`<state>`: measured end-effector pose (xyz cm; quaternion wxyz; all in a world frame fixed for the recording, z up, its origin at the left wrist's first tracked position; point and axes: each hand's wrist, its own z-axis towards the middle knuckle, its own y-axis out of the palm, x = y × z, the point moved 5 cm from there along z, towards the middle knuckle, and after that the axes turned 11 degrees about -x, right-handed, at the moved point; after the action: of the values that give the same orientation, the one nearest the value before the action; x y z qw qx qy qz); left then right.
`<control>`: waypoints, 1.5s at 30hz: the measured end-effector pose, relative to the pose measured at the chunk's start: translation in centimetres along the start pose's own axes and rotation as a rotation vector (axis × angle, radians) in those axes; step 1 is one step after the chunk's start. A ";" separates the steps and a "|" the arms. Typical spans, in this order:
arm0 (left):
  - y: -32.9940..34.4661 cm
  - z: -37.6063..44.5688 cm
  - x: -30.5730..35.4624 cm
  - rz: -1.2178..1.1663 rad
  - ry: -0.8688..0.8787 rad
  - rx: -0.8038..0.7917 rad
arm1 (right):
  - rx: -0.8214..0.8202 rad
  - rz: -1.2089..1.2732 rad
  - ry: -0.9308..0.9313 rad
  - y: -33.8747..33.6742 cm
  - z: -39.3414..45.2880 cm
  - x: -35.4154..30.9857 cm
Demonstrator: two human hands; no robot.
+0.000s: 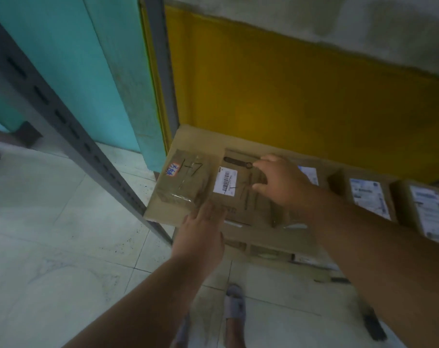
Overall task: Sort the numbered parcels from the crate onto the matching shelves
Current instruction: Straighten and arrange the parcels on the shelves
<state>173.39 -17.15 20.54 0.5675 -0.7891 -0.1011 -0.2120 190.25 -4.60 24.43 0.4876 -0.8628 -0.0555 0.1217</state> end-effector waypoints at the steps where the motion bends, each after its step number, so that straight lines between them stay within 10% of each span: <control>1: -0.8 -0.1 0.0 0.015 0.040 0.018 | 0.020 0.013 0.001 0.0 -1.1 0.4; 45: -0.3 10.1 17.1 0.224 0.443 -0.258 | 0.334 0.317 0.457 4.1 -18.9 14.1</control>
<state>190.67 -8.96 25.84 0.4905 -0.7956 0.1411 -0.3264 208.70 -19.32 28.09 0.5974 -0.7737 0.2110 0.0068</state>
